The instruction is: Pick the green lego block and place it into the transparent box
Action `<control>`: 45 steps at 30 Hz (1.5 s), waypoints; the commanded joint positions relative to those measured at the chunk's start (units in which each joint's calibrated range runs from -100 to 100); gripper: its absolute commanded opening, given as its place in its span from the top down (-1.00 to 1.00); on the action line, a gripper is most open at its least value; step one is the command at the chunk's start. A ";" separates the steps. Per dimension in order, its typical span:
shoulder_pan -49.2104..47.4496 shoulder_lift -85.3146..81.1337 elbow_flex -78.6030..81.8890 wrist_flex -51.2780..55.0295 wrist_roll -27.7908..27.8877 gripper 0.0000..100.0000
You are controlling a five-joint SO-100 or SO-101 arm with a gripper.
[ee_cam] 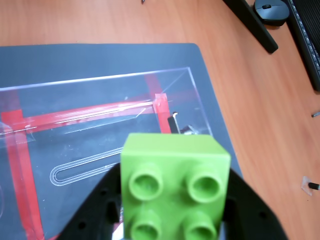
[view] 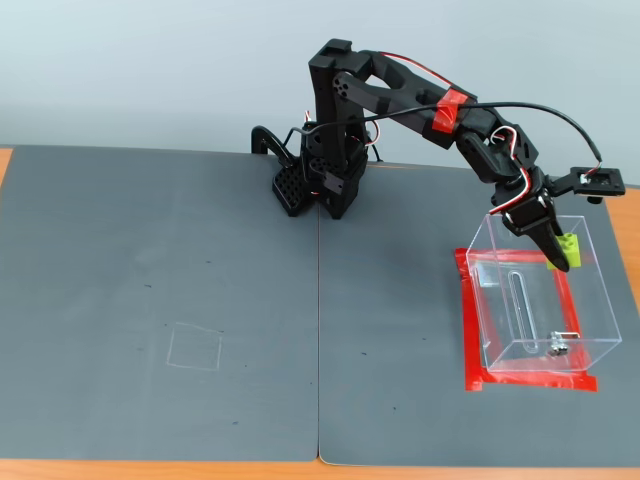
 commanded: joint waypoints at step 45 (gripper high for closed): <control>24.44 -33.16 22.33 -0.93 -0.21 0.96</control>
